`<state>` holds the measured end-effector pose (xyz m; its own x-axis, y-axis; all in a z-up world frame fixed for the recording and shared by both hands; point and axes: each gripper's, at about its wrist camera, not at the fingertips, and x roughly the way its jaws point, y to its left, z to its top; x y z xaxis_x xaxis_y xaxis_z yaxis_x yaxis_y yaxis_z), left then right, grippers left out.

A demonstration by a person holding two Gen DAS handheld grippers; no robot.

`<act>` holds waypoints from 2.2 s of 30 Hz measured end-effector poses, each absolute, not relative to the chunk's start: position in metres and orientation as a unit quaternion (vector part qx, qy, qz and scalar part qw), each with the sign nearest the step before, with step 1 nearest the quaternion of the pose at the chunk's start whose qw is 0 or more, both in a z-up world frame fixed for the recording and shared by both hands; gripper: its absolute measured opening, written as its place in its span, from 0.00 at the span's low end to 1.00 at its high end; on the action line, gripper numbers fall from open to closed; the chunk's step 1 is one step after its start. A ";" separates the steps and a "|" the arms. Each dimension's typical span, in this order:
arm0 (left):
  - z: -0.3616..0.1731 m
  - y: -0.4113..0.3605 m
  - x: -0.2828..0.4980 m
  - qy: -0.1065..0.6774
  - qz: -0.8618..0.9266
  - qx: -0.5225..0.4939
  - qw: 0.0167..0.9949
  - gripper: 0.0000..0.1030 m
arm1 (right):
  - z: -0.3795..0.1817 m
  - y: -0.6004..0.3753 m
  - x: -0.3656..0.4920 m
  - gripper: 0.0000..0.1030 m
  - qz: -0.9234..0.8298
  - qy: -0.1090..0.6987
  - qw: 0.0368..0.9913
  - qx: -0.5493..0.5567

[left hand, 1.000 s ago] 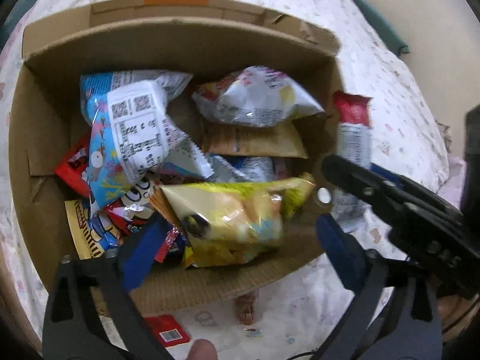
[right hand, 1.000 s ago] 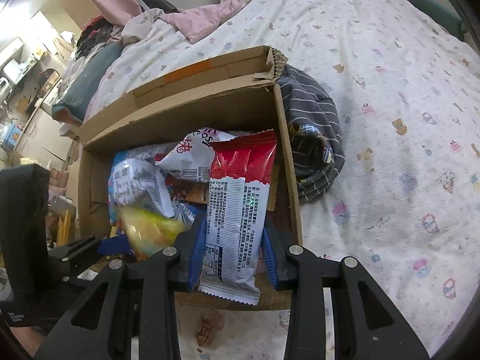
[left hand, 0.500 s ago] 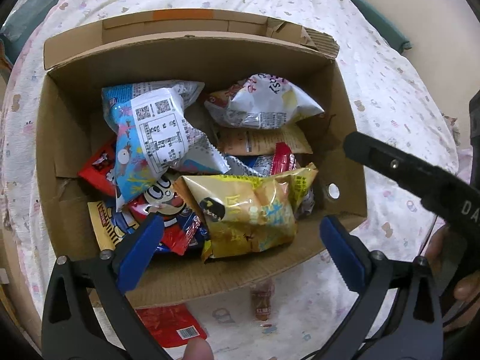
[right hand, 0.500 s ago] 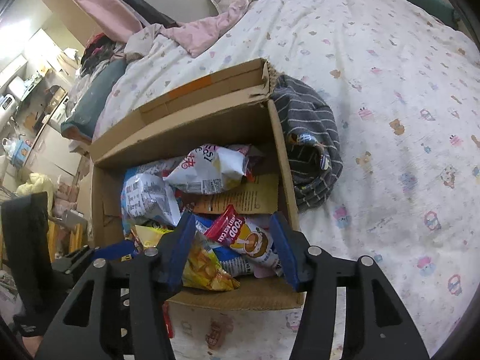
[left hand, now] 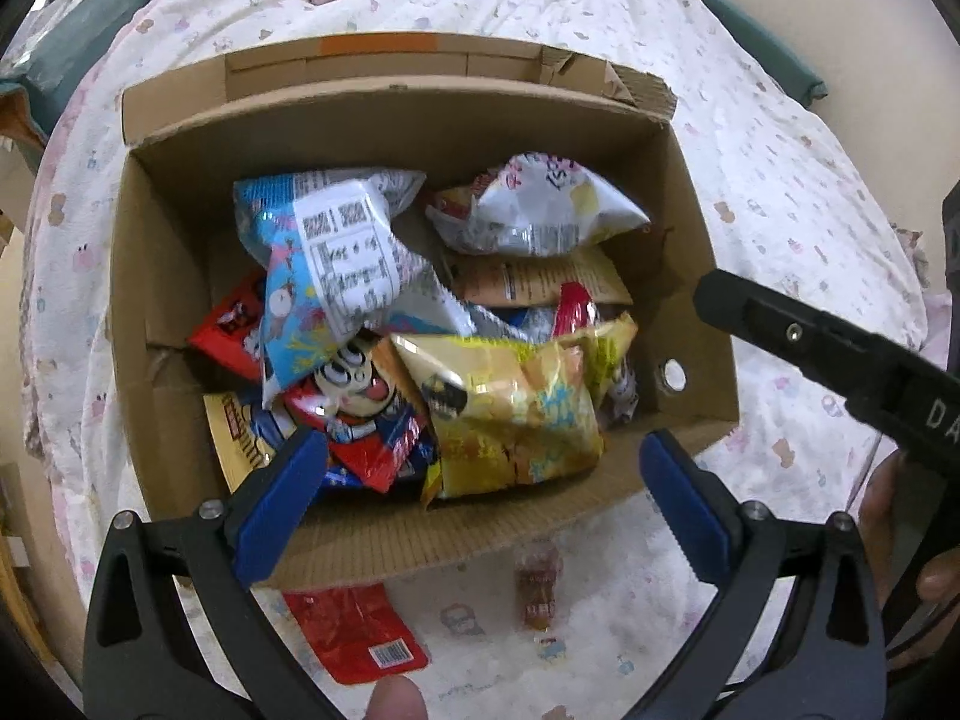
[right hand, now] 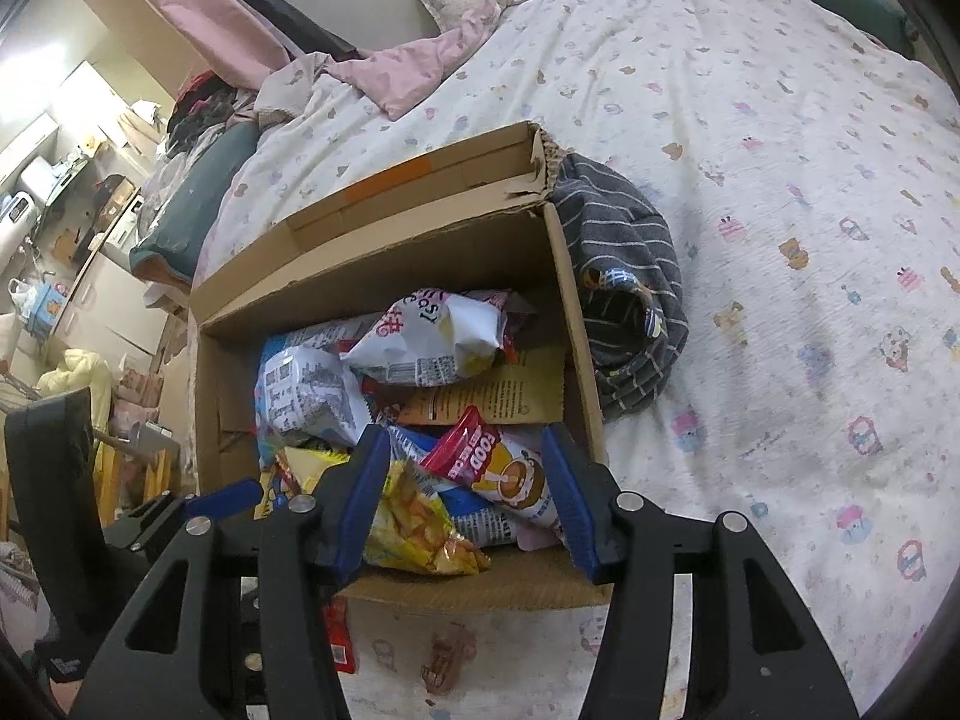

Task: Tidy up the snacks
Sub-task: 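Withdraw both grippers from the box toward the last snacks, then grasp the red jelly pouch with the left gripper while the right gripper grasps the small brown candy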

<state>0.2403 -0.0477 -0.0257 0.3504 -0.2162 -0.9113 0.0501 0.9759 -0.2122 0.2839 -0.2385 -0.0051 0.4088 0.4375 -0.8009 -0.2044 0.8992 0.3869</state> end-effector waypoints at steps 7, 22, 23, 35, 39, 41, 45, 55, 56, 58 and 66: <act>-0.010 -0.033 0.218 0.548 -0.074 -0.073 0.830 1.00 | 0.003 -0.245 0.260 0.54 0.186 0.507 0.831 0.133; -0.026 0.008 0.153 0.578 -0.044 -0.101 0.809 1.00 | -0.049 -0.231 0.191 0.54 0.189 0.599 0.760 0.166; -0.027 0.011 0.151 0.580 -0.041 -0.101 0.807 1.00 | -0.056 -0.228 0.190 0.54 0.186 0.609 0.755 0.161; -0.047 0.050 0.124 0.597 0.010 -0.135 0.791 0.99 | -0.114 -0.180 0.195 0.53 0.169 0.682 0.707 0.079; -0.055 0.057 0.124 0.602 0.023 -0.130 0.788 0.99 | -0.133 -0.165 0.195 0.53 0.153 0.699 0.697 0.035; -0.061 0.058 0.126 0.607 0.027 -0.134 0.783 0.99 | -0.140 -0.159 0.192 0.49 0.148 0.705 0.694 0.009; -0.079 0.057 0.129 0.625 0.034 -0.139 0.767 0.99 | -0.141 -0.154 0.187 0.29 0.146 0.697 0.702 -0.026; -0.109 0.032 0.147 0.645 0.027 -0.151 0.749 0.99 | -0.114 -0.156 0.168 0.22 0.184 0.663 0.725 -0.031; -0.113 0.029 0.149 0.650 0.029 -0.149 0.744 0.99 | -0.109 -0.162 0.167 0.22 0.185 0.660 0.728 -0.022; -0.120 0.021 0.153 0.655 0.033 -0.143 0.741 0.96 | -0.102 -0.174 0.165 0.22 0.185 0.655 0.733 -0.004; -0.147 0.006 0.170 0.674 0.068 -0.115 0.727 0.96 | -0.088 -0.225 0.164 0.22 0.176 0.642 0.746 0.029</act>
<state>0.1705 0.0065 -0.1467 0.0832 -0.0559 -0.9950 -0.2527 0.9646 -0.0753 0.1641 -0.2245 -0.0877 0.1149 0.2988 -0.9474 -0.2254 0.9367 0.2681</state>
